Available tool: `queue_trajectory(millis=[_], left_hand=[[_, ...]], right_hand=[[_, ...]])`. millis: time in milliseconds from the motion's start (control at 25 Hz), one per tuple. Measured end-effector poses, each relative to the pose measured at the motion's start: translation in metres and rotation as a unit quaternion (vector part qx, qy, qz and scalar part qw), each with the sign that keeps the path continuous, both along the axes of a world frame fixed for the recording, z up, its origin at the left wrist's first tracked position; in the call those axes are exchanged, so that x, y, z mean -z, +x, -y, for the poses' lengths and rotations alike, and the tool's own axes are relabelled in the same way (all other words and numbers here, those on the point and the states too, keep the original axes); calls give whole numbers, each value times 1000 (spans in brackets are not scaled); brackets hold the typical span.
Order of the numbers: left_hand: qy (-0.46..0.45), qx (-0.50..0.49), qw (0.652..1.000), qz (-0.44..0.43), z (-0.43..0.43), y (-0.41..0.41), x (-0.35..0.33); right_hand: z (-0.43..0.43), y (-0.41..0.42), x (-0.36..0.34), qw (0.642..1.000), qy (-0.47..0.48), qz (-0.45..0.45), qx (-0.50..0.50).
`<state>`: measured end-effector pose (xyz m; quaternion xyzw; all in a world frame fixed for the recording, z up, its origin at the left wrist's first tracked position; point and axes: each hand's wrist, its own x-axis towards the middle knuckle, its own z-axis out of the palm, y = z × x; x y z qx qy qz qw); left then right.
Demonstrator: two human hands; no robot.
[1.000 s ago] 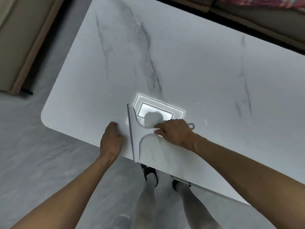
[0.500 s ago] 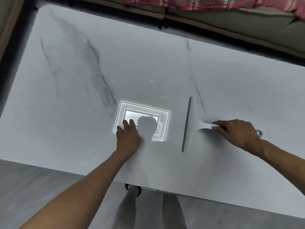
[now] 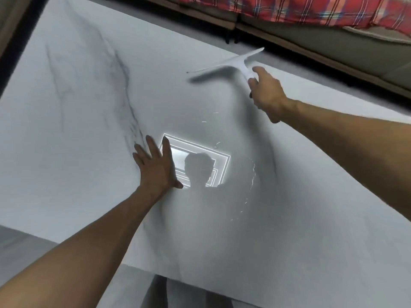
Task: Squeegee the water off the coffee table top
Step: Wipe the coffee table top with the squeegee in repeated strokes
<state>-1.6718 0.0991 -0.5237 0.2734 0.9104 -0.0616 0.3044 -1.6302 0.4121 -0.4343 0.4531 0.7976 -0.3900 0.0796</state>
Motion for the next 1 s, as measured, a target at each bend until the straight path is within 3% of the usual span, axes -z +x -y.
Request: queue_trajectory(millis=[120,240,440,680,800,1000], left_hand=[[-9,-10,1000,20,2,-11,7],[-16,1,999,33,-1,-16,1],[-27,20,999,42,-5,-16,-5],[-35,24,998,40,-6,-15,-11],[-27,17,998,45,-4,-16,-13],[-14,27,999,41,0,-15,-15]], right_hand=[[-7,-55,13,1000,-14,-4,14],[5,-49,17,995,46,36,-86],[26,62,12,969,76,55,-228],[23,187,-25,913,73,186,-356],[12,176,-33,918,100,143,-356],[55,76,-3,946,95,32,-307]])
